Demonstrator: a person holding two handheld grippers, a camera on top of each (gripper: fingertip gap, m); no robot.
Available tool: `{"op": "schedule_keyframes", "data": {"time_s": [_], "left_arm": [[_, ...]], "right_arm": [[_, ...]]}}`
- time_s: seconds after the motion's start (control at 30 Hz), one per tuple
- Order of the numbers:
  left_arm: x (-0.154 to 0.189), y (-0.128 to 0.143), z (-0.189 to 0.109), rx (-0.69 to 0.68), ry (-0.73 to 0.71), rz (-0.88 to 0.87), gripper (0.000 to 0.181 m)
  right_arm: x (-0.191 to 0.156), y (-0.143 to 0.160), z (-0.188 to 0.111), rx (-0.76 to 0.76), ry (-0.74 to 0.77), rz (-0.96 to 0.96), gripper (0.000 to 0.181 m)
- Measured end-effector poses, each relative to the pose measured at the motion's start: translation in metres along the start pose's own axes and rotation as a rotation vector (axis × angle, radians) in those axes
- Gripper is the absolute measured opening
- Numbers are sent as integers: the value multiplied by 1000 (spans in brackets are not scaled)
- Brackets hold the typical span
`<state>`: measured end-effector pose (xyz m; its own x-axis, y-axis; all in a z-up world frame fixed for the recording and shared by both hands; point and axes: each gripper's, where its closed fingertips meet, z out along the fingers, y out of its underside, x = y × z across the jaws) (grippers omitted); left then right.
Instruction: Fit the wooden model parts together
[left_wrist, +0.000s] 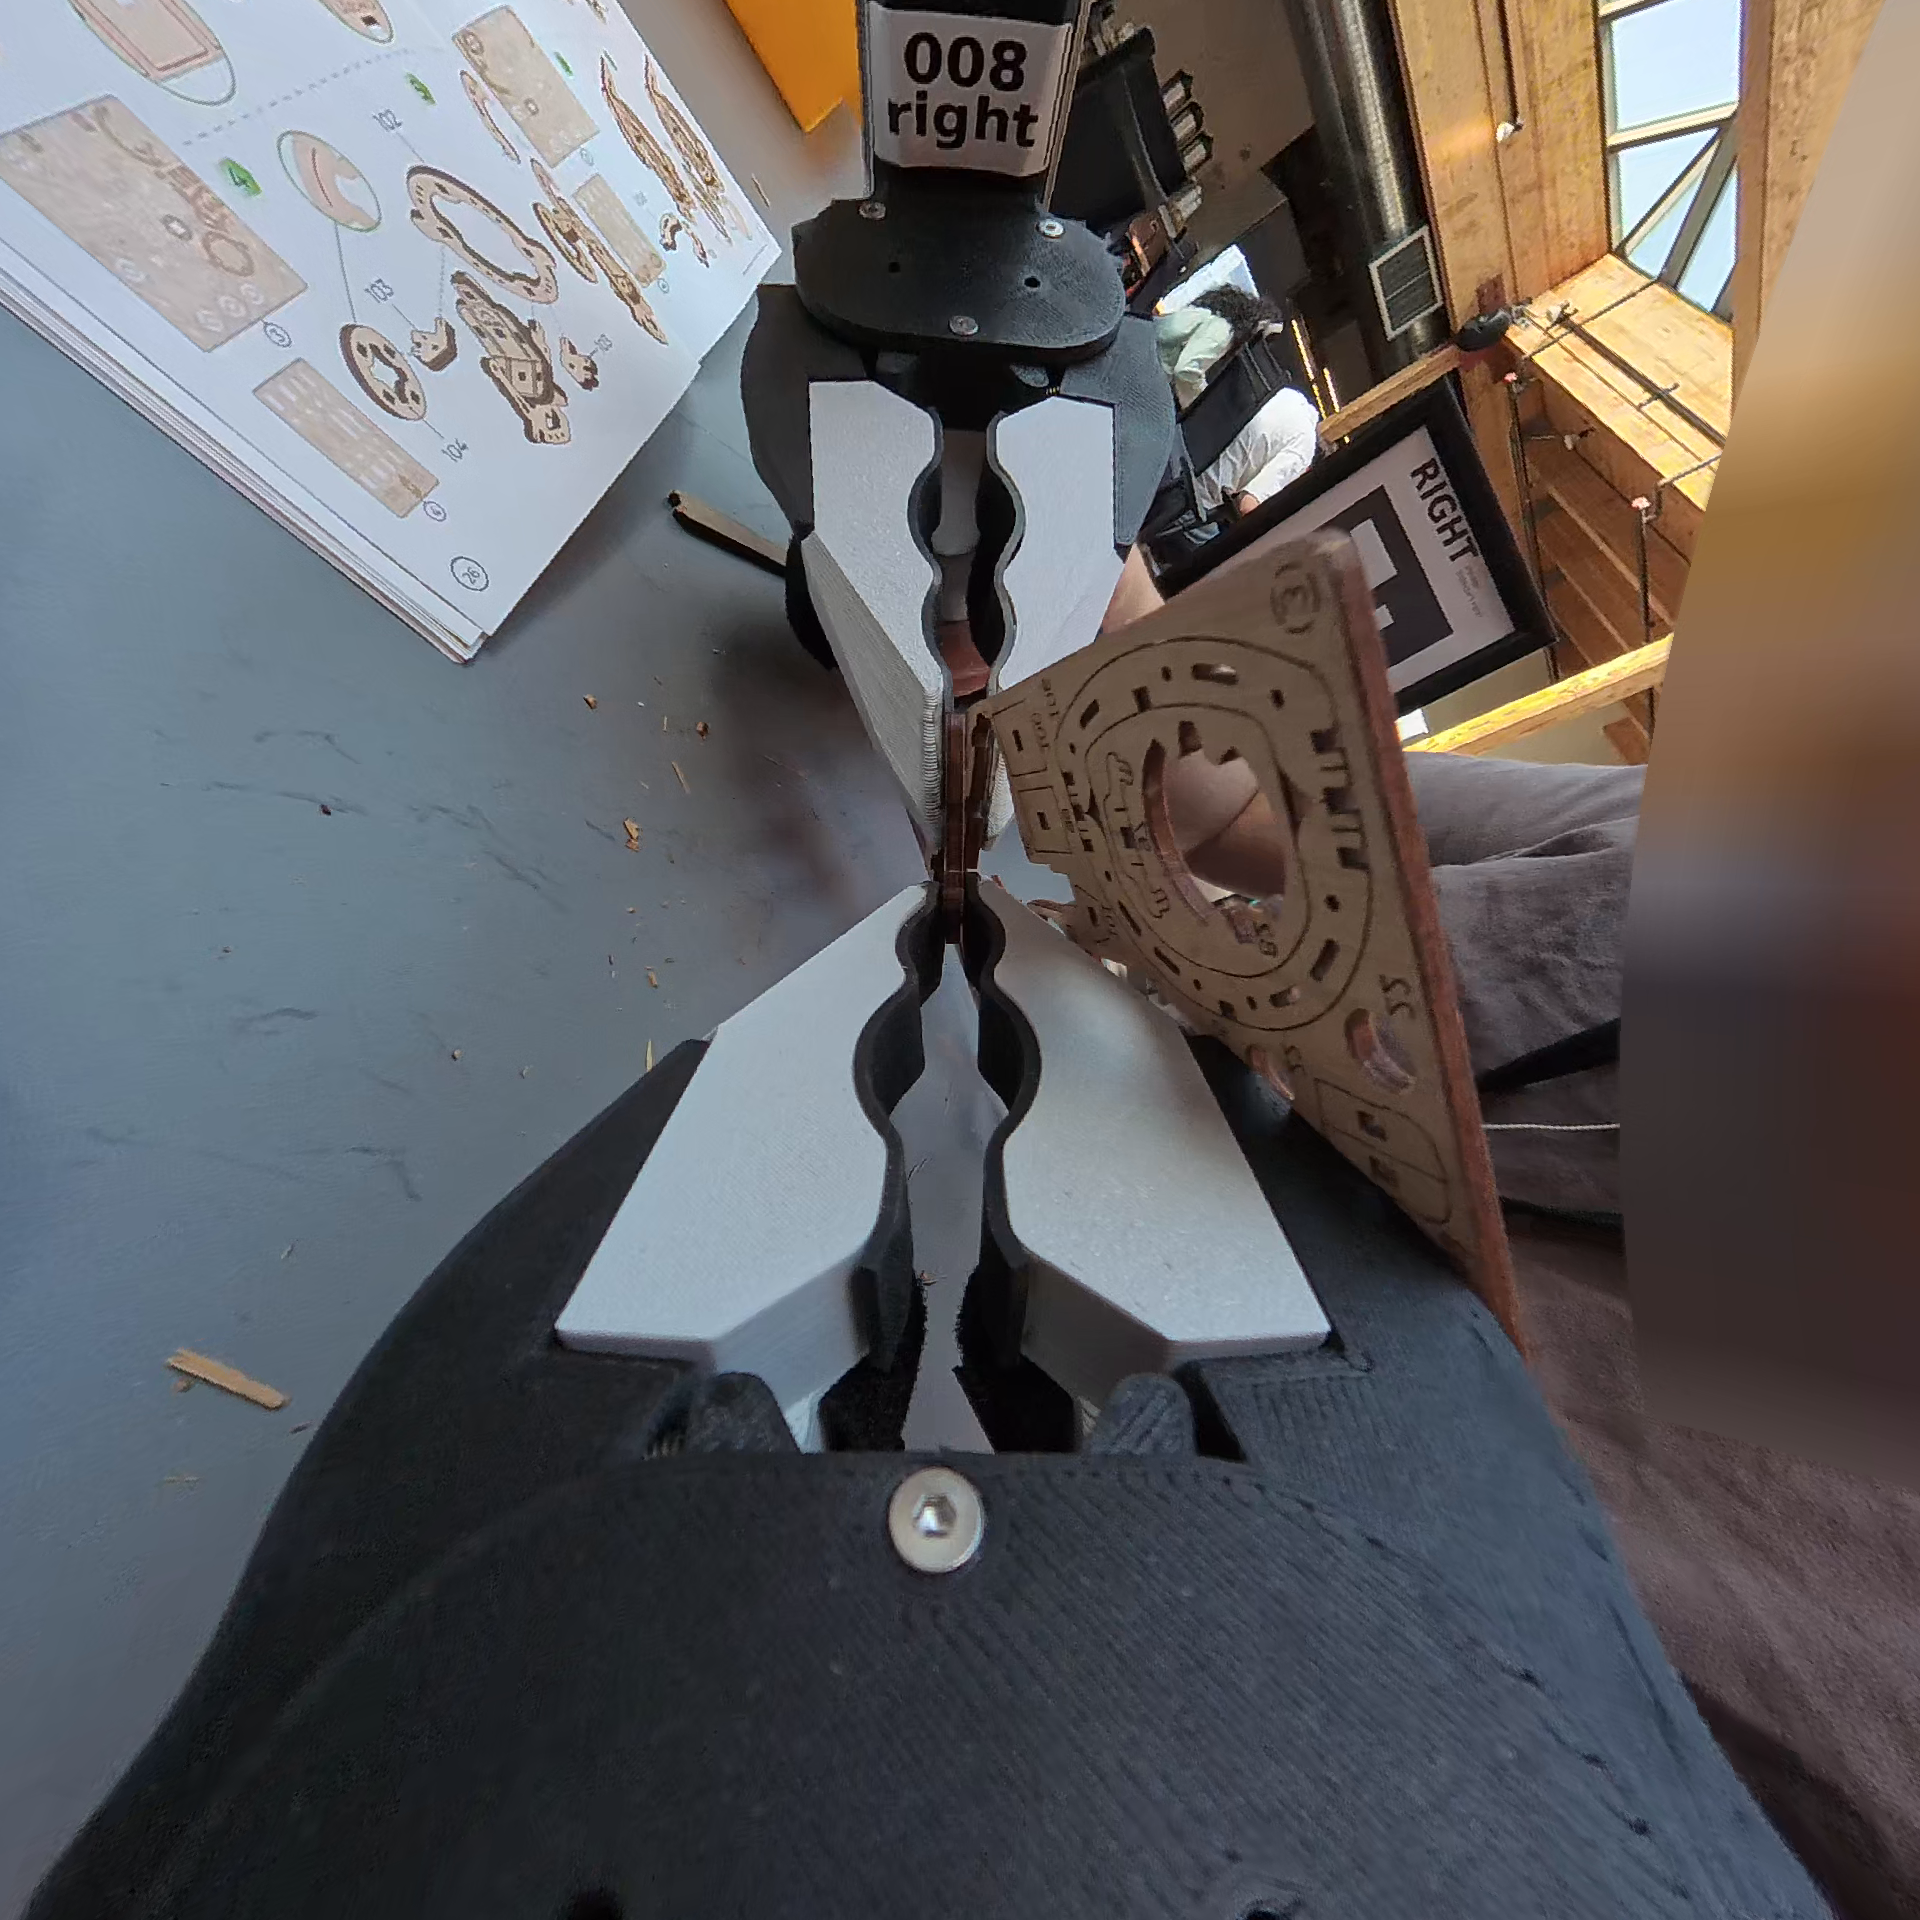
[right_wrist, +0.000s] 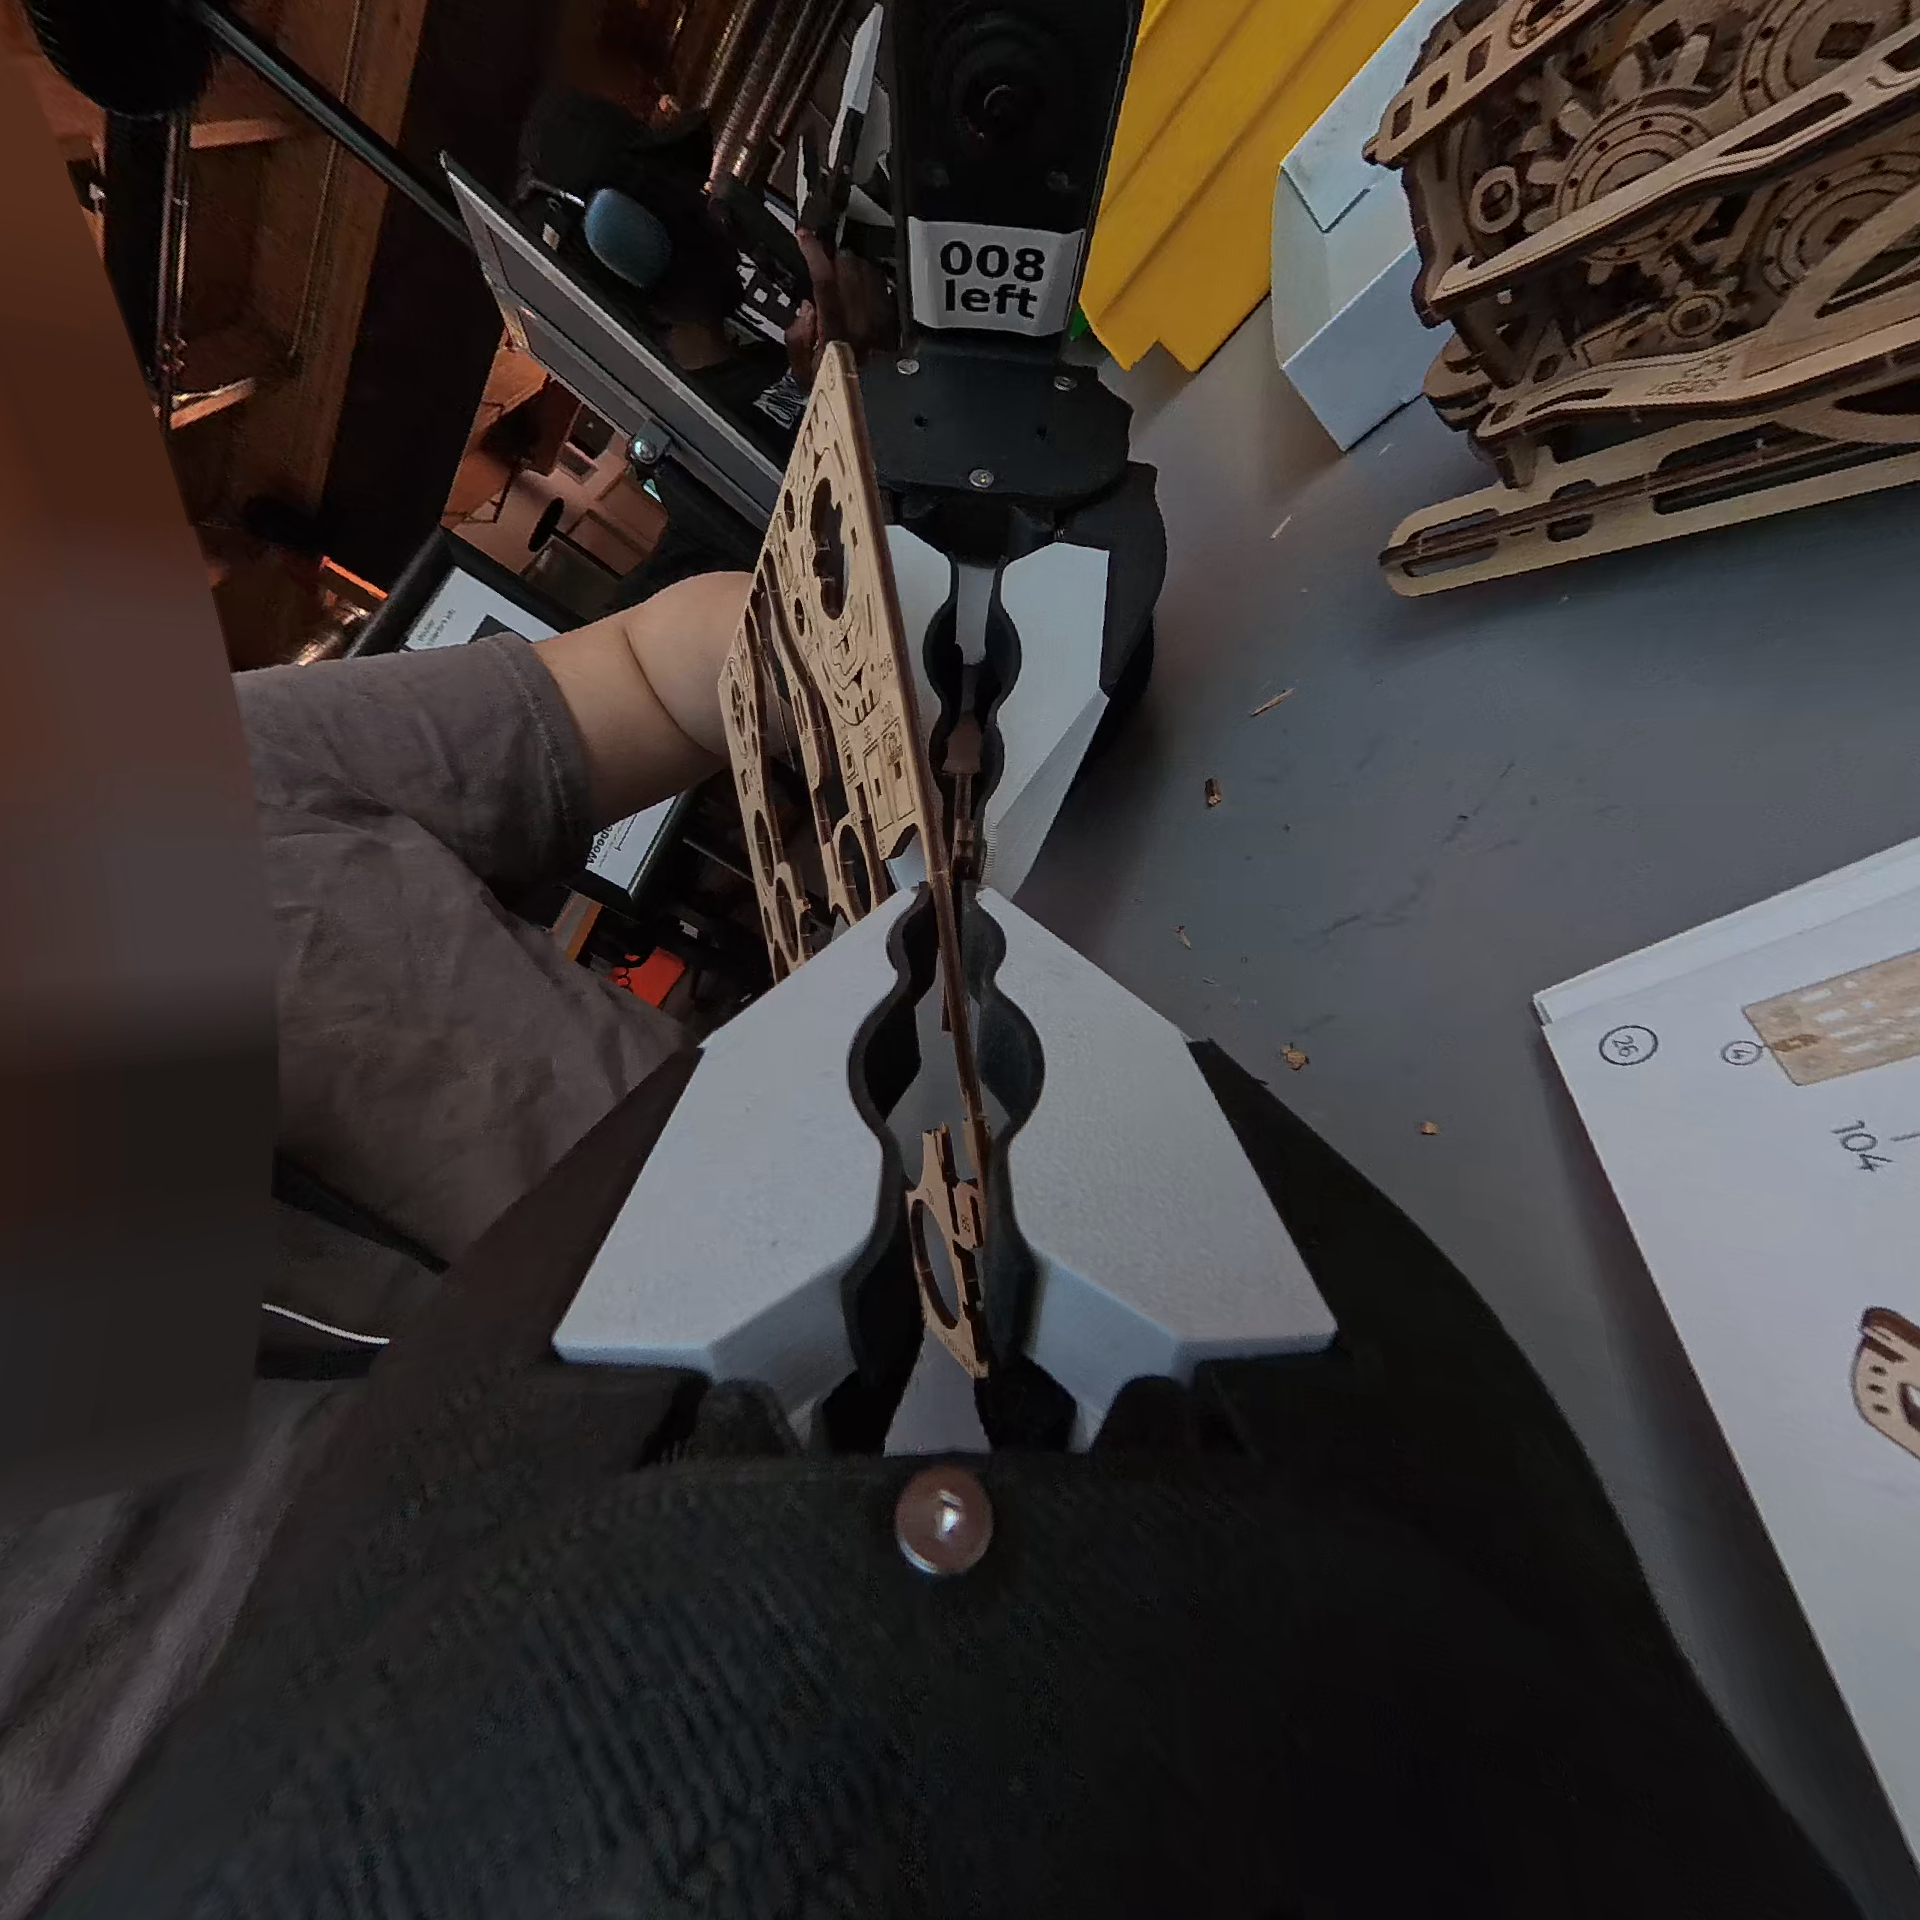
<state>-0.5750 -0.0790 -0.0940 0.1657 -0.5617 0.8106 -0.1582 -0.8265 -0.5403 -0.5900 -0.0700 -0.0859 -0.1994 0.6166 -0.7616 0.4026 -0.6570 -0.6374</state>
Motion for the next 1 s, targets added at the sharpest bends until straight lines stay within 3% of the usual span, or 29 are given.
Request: {"op": "schedule_keyframes", "data": {"time_s": [0.3, 0.8, 1.0], "left_arm": [[-3, 3, 0, -20, -22, 1, 0], [-1, 0, -2, -21, 9, -13, 0], [1, 3, -1, -45, -10, 74, 0]], "right_arm": [[4, 14, 2, -86, 24, -30, 3], [2, 6, 3, -14, -50, 94, 1], [0, 9, 3, -17, -73, 150, 1]]}}
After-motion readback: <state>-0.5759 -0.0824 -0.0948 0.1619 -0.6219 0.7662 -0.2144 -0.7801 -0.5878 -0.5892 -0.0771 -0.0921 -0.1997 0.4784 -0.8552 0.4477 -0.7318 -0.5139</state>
